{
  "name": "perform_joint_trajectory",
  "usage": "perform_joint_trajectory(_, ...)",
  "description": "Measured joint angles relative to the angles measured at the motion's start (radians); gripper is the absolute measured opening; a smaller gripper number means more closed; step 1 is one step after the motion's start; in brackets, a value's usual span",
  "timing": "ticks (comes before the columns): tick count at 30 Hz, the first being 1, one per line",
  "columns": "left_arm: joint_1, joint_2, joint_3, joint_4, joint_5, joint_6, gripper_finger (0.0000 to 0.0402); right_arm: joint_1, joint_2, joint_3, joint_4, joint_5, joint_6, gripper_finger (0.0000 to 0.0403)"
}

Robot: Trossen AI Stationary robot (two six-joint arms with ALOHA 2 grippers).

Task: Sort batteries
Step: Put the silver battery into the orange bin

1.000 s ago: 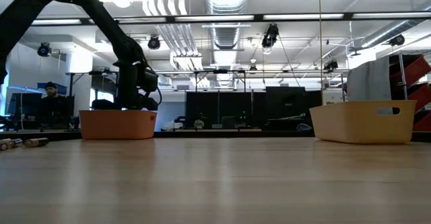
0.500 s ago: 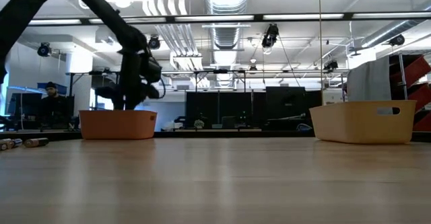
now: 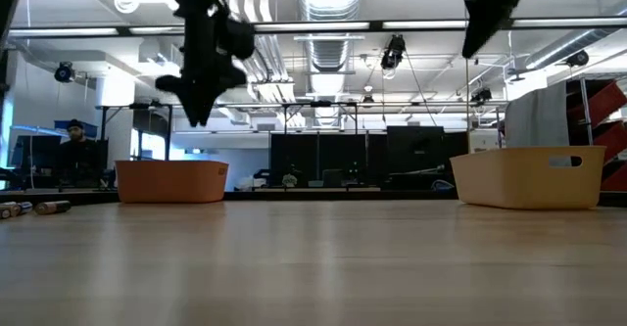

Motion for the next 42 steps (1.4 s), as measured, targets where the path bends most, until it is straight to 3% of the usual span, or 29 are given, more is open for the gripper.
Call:
perform_joint_trajectory(8,-0.350,-0.131,-0.008,0.092,-0.051,0.016,0.0084,0.143,-0.049,-0.166,0.006,-0.056,0.545,0.0184)
perform_joint_trajectory(13,-0.566,-0.177,-0.027,0.146,-0.122,-0.052,0.0085,0.355,-0.045,-0.212,0.011,-0.119,0.821,0.0181)
perform_joint_trajectory(20,-0.824,-0.191,-0.113,0.219,-0.259,-0.229,0.0085,0.695,0.071,-0.251,0.072,-0.315,1.092,0.0187)
perform_joint_trajectory(24,-0.942,-0.191,-0.198,0.369,-0.268,-0.295,0.0085,0.900,0.179,-0.261,0.104,-0.417,1.142,0.0198)
perform_joint_trajectory(31,-1.082,-0.191,-0.310,0.500,-0.268,-0.383,0.0085,1.189,0.363,-0.232,0.234,-0.442,1.136,0.0202)
perform_joint_trajectory(36,-1.105,-0.191,-0.355,0.506,-0.284,-0.430,0.0085,1.291,0.450,-0.204,0.252,-0.443,1.146,0.0191)
perform_joint_trajectory(42,-1.104,-0.191,-0.377,0.553,-0.312,-0.458,0.0085,1.294,0.518,-0.221,0.331,-0.442,1.067,0.0179)
